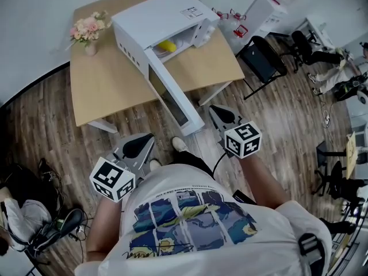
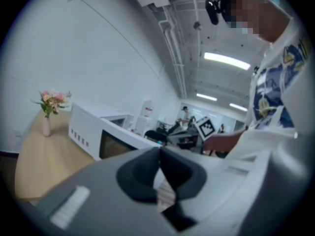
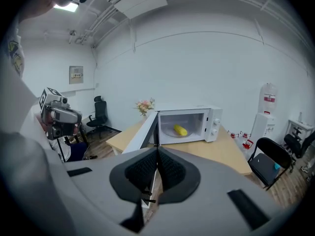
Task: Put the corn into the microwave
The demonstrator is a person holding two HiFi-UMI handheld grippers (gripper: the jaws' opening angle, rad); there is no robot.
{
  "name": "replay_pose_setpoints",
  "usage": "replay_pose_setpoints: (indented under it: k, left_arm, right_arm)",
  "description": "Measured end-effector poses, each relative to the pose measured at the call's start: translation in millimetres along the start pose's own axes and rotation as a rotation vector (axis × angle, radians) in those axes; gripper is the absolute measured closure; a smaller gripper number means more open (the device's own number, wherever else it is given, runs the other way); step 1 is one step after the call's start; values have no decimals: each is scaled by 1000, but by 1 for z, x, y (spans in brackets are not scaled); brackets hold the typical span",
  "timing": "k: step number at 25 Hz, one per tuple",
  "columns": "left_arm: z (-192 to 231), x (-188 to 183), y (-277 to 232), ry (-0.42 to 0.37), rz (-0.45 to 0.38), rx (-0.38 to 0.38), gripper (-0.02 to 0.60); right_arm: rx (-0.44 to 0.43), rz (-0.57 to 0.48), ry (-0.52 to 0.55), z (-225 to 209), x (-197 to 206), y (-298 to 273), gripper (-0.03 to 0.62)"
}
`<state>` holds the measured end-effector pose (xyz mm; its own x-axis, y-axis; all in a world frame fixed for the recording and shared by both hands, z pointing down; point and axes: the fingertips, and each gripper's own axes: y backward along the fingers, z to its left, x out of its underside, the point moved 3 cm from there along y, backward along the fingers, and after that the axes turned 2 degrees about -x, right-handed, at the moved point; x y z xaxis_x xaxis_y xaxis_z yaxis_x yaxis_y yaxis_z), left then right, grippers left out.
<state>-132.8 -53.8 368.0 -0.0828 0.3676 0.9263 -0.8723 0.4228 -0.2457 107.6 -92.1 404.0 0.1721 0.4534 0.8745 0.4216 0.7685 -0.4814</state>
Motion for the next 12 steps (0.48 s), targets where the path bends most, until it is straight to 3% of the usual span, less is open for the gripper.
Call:
replay_pose_setpoints:
  k: [12]
  left_arm:
    - [-3,10,-2,31,-5,47,569]
  right_arm:
    - [4,-10,42,15,-13,9,585]
